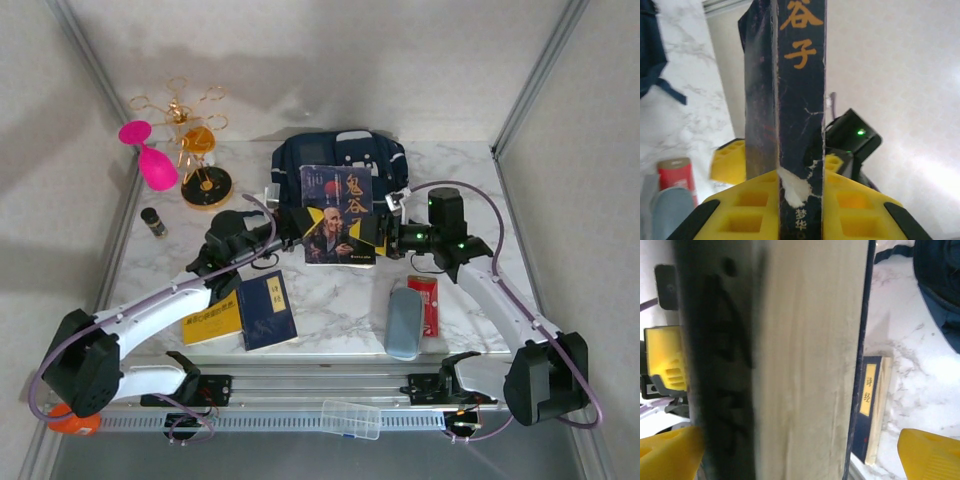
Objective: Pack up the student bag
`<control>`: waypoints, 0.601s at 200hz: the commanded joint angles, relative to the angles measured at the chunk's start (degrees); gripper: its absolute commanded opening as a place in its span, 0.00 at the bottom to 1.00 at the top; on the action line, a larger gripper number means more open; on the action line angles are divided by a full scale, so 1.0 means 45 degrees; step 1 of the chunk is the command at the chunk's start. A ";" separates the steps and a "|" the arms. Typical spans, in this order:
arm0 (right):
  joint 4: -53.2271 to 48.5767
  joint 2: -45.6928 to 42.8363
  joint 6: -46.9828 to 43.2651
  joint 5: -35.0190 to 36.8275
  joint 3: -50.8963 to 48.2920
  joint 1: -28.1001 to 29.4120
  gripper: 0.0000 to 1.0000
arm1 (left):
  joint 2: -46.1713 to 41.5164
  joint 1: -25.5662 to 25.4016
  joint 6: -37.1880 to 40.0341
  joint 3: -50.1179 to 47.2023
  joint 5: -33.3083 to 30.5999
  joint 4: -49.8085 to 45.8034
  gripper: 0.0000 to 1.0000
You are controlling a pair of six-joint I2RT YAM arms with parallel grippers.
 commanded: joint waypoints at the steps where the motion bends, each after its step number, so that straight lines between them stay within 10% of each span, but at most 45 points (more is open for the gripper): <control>1: 0.3038 0.0022 0.2206 -0.1533 -0.0766 -0.0020 0.99 | 0.0155 -0.0326 -0.0533 0.0969 0.0194 0.2449 0.00; 27: 0.4468 -0.0338 0.3410 -0.1997 -0.0990 -0.0069 0.94 | 0.0274 -0.0333 -0.0028 0.1098 -0.0131 0.1364 0.00; 65: 0.5037 -0.0924 0.4013 -0.2581 -0.1199 -0.0729 0.66 | 0.0028 -0.0196 0.2232 0.1867 -0.1176 -0.2997 0.00; 120: 0.4502 -0.0956 0.3555 -0.2474 -0.1287 -0.0917 0.27 | 0.0546 -0.0136 0.2750 0.2228 -0.0915 -0.3700 0.00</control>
